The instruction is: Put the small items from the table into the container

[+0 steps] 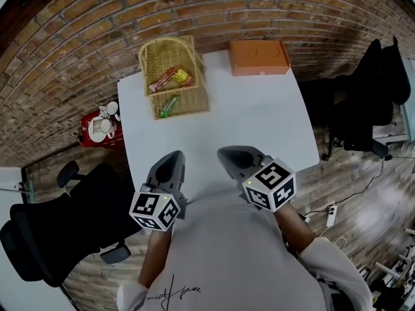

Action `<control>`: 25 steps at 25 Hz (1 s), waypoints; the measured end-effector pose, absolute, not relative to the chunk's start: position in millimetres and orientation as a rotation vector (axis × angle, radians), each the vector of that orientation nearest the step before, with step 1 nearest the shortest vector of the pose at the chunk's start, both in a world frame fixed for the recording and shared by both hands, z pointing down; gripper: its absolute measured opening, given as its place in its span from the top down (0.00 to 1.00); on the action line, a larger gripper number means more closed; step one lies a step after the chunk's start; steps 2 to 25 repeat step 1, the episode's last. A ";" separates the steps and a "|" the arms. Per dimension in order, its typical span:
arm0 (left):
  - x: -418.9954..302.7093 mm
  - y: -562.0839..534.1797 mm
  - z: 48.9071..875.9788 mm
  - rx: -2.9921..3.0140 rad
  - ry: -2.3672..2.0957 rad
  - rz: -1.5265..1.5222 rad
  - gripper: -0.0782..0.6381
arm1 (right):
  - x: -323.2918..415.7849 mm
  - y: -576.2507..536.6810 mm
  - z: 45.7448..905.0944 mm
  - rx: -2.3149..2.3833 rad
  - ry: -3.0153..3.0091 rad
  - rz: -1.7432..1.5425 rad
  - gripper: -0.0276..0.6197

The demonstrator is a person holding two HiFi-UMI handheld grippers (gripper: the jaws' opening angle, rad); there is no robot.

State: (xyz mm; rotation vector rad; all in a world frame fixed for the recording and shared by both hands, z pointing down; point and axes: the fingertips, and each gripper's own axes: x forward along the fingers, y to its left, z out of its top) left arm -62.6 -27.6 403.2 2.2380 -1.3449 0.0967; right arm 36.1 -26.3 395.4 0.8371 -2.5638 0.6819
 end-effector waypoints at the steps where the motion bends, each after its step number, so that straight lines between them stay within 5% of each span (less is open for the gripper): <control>1: -62.5 -27.1 403.5 2.238 -1.344 0.097 0.88 | 36.2 -25.9 395.3 0.838 -2.564 0.683 0.93; 25: -62.5 -27.1 403.5 2.238 -1.344 0.097 0.88 | 36.2 -25.9 395.3 0.838 -2.564 0.683 0.93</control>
